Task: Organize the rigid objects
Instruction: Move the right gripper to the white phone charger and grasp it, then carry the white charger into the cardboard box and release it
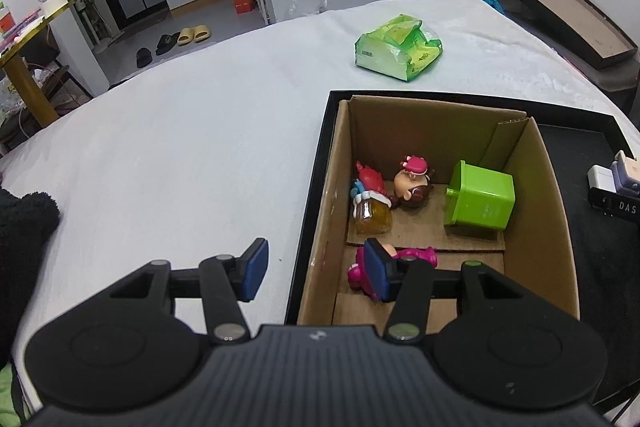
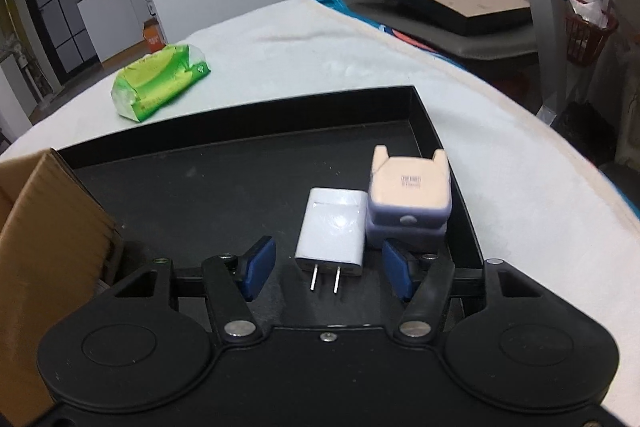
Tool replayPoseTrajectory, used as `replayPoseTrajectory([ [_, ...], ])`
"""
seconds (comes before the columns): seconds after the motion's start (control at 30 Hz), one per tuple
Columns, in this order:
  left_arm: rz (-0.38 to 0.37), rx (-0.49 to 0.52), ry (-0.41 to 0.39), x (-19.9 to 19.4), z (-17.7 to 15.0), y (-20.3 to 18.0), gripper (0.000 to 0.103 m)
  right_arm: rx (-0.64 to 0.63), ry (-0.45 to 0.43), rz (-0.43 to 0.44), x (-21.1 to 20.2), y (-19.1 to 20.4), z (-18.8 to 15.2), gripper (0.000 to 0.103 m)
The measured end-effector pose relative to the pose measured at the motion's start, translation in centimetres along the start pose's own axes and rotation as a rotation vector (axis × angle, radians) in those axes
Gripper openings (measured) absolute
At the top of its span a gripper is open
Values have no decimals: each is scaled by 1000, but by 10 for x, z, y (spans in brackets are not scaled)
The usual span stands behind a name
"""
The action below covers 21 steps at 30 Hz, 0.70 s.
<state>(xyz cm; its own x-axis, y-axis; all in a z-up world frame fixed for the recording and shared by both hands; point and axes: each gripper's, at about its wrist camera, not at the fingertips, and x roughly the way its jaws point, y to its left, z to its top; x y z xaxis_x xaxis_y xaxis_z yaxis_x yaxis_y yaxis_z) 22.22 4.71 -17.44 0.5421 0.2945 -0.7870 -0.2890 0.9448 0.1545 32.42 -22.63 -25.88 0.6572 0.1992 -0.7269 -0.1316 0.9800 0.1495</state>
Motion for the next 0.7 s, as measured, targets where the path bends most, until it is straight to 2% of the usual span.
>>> replayPoseTrajectory([
  [0.07,5,1,2,1,2,-1,51,-5,2,1,2,0,0,58],
  [0.17,6,-3,4,1,3,-1,51,-30,-3,-7,3,0,-1,38],
  [0.4,3,-12,7,-3,-3,3,51,-50,22,7,-8,2,-4,37],
  [0.53,-9,-36,7,-8,-8,11,51,-84,19,12,-25,9,-7,36],
  [0.7,-34,-66,-2,-14,-13,22,51,-61,10,30,-51,11,-5,36],
])
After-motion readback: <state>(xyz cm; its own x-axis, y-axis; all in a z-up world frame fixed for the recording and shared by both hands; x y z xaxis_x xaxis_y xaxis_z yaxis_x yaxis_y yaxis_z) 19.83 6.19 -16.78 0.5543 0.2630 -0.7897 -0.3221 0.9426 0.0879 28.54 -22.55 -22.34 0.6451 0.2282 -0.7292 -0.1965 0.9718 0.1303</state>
